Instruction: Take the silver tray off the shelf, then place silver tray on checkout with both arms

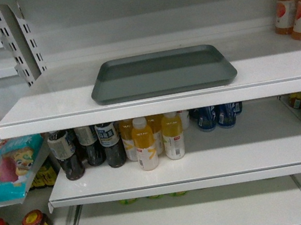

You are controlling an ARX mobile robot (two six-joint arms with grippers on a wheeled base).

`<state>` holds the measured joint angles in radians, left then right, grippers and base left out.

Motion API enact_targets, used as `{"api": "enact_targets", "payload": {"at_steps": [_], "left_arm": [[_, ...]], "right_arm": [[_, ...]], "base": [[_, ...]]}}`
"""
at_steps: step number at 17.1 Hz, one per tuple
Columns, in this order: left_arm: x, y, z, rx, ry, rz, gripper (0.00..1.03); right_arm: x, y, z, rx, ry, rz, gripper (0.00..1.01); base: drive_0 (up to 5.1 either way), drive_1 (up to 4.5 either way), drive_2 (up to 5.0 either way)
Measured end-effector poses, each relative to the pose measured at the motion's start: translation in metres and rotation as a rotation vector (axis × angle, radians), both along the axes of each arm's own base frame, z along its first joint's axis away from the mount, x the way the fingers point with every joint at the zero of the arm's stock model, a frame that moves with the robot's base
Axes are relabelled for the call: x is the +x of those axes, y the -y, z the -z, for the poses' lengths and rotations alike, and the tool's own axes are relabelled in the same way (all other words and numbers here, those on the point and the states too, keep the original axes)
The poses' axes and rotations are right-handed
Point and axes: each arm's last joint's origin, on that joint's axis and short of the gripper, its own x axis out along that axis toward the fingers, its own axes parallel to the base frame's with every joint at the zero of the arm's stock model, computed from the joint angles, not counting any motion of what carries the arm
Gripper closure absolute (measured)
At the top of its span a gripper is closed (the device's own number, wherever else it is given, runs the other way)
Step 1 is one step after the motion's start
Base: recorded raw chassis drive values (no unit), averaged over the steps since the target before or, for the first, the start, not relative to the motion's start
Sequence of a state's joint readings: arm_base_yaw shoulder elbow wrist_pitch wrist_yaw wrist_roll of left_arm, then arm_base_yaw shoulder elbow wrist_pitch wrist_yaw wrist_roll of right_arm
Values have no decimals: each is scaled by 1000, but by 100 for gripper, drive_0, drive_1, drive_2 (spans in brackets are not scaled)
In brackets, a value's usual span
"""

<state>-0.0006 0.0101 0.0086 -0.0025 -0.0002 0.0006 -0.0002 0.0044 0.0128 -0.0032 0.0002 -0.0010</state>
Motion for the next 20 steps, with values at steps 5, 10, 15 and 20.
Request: {"api": "enact_targets", "payload": {"at_steps": [5,10,15,20], "left_arm": [[0,0,0,0,0,0,5],[0,0,0,0,2,0,5],[0,0,0,0,-1,0,5],[0,0,0,0,-1,0,5]], "right_arm": [[0,0,0,0,0,0,3],[0,0,0,0,3,0,3],[0,0,0,0,2,0,3],[0,0,0,0,-2,0,3]], "base": [[0,0,0],[2,424,-419],[5,428,-418],[2,425,-420]]}}
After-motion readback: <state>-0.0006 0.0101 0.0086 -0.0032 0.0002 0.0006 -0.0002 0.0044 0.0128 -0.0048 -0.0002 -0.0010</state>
